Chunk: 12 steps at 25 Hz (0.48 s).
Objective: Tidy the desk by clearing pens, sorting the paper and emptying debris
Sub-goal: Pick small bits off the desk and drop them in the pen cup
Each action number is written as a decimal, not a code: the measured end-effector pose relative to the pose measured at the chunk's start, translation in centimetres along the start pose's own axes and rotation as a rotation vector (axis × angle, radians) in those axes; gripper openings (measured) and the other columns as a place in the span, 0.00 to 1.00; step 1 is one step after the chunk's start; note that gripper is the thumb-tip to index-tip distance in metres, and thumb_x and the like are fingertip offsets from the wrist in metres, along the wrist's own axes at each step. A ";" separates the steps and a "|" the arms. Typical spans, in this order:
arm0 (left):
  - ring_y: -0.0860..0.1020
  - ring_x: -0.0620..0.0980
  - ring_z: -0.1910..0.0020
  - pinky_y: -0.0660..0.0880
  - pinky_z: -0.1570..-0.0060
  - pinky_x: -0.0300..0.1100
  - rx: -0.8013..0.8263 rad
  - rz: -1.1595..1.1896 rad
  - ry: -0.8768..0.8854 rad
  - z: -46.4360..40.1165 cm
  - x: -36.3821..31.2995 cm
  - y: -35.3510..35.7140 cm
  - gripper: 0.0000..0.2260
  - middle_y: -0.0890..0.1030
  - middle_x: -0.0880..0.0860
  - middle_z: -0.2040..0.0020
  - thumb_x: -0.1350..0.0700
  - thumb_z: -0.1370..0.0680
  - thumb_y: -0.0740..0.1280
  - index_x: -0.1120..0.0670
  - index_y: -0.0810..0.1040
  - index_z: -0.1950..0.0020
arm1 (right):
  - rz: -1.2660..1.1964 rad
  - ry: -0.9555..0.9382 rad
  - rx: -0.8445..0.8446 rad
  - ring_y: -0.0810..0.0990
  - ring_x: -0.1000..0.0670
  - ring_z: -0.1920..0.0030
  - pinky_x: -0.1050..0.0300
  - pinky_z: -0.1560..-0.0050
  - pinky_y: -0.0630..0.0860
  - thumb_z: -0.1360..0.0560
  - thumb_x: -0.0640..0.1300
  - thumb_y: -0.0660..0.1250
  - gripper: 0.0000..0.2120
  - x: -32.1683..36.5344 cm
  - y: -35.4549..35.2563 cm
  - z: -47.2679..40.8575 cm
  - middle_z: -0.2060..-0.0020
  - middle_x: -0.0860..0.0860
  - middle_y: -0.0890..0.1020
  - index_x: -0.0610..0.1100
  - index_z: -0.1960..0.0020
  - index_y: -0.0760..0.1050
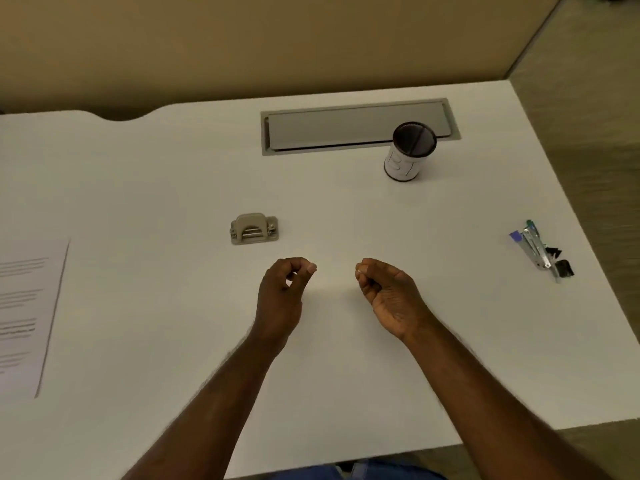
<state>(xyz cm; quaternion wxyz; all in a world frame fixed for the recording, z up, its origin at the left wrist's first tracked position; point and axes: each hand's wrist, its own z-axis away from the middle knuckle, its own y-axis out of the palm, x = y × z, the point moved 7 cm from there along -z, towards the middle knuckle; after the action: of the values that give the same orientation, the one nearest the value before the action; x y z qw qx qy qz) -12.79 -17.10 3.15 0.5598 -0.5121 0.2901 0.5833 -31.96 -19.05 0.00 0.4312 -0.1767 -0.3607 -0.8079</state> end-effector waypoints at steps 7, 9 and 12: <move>0.77 0.41 0.56 0.75 0.50 0.46 0.141 -0.113 0.305 -12.1 -13.2 11.7 0.06 0.81 0.44 0.57 0.50 0.23 0.67 0.51 0.80 0.58 | 0.058 -0.351 -0.110 0.80 0.50 0.65 0.63 0.61 0.79 0.30 0.29 0.68 0.07 17.5 1.3 -7.2 0.68 0.46 0.81 0.39 0.61 0.79; 0.78 0.47 0.55 0.76 0.48 0.55 0.157 -0.165 0.305 -16.1 -14.6 14.5 0.08 0.82 0.48 0.56 0.48 0.24 0.67 0.51 0.80 0.57 | 0.244 -0.483 -0.173 0.78 0.51 0.69 0.60 0.62 0.78 0.32 0.28 0.68 0.07 21.9 2.0 -10.0 0.70 0.46 0.80 0.38 0.62 0.80; 0.79 0.51 0.55 0.76 0.49 0.58 0.159 -0.234 0.317 -20.5 -15.4 17.8 0.09 0.83 0.50 0.57 0.47 0.25 0.67 0.51 0.82 0.57 | 0.721 -0.690 -0.277 0.78 0.51 0.67 0.60 0.63 0.76 0.34 0.32 0.69 0.06 26.3 3.0 -13.7 0.67 0.45 0.82 0.39 0.60 0.82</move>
<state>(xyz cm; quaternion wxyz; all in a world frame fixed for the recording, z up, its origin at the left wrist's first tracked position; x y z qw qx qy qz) -26.42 -44.92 6.89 0.6096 -0.5819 0.3581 0.4018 -44.06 -45.18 7.75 0.5108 -0.6014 -0.2876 -0.5428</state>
